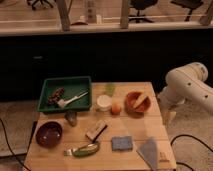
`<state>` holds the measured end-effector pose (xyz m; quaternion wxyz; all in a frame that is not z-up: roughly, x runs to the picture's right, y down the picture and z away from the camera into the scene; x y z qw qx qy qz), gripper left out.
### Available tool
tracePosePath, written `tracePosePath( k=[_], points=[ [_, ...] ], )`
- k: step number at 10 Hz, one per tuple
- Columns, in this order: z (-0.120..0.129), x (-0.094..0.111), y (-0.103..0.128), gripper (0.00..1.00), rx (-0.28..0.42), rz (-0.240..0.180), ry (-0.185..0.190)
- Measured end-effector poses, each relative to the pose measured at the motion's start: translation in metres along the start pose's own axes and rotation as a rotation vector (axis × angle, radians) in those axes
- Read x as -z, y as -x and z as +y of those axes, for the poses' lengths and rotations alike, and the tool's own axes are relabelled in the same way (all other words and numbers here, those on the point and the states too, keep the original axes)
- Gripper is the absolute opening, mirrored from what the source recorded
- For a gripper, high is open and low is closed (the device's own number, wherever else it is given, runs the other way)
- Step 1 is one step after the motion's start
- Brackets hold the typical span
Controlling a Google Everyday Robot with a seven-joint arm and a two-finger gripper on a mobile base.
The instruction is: Wipe purple bowl with sponge
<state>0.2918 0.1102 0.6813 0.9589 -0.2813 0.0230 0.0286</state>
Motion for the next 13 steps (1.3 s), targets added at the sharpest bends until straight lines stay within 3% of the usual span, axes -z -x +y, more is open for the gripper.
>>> tracePosePath(
  k=[4, 7, 13],
  points=[
    [0.002, -0.001, 0.000, 0.80, 0.003, 0.002, 0.002],
    [0.030, -0.011, 0.009, 0.80, 0.047, 0.020, 0.012],
    [0.063, -0.017, 0.029, 0.80, 0.131, 0.048, 0.021]
  ],
)
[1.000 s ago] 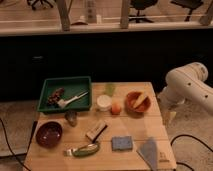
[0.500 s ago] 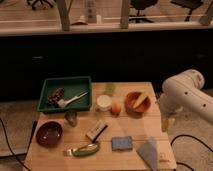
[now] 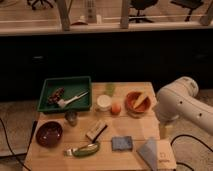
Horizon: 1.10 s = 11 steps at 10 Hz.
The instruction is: Wipe purple bowl with sponge
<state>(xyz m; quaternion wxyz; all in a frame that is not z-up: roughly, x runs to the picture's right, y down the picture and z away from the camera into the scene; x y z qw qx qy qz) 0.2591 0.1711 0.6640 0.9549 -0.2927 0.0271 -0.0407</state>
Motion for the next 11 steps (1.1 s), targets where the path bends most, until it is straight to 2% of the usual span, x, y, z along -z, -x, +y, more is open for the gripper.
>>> tracePosePath(
  k=[6, 11],
  points=[
    [0.026, -0.005, 0.025, 0.80, 0.098, 0.014, 0.003],
    [0.046, -0.012, 0.045, 0.80, 0.174, 0.011, 0.007]
  ],
)
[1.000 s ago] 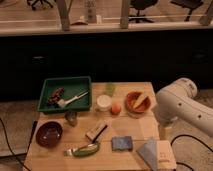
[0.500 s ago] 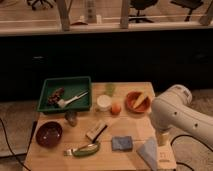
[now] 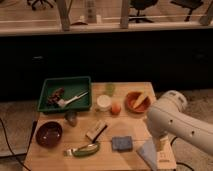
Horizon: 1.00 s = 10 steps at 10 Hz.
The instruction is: Wipe purple bowl with sponge
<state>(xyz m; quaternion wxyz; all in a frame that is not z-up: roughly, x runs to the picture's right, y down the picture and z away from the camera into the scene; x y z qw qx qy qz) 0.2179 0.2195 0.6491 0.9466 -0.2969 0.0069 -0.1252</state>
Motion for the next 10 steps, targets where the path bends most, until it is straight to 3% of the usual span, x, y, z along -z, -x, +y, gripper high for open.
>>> tracePosePath(
  k=[10],
  points=[
    [0.012, -0.027, 0.054, 0.80, 0.059, -0.062, -0.009]
  ],
)
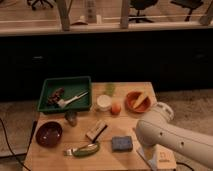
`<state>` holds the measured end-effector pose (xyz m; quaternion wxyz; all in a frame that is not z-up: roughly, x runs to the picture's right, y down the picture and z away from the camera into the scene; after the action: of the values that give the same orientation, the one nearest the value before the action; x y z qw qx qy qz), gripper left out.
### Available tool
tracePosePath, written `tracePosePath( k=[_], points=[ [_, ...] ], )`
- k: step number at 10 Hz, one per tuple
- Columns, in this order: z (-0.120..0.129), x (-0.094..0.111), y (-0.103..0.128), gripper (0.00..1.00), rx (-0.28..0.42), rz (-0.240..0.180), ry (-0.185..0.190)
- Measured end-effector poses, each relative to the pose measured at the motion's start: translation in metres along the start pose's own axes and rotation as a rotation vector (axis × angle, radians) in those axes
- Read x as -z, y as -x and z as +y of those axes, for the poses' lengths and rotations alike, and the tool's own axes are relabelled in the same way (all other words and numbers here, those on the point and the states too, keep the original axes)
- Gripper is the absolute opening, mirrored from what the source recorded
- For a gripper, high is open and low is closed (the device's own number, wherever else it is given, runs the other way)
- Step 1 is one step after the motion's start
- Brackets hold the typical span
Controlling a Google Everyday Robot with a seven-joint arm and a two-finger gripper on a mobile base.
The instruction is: Wipe purple bowl with sponge
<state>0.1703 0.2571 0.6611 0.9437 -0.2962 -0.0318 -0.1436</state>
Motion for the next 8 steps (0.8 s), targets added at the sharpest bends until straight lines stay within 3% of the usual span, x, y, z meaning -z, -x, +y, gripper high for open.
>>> tracePosePath(
  k=[8],
  points=[
    [-0.009, -0.024, 0.022, 0.80, 0.015, -0.062, -0.027]
  ],
)
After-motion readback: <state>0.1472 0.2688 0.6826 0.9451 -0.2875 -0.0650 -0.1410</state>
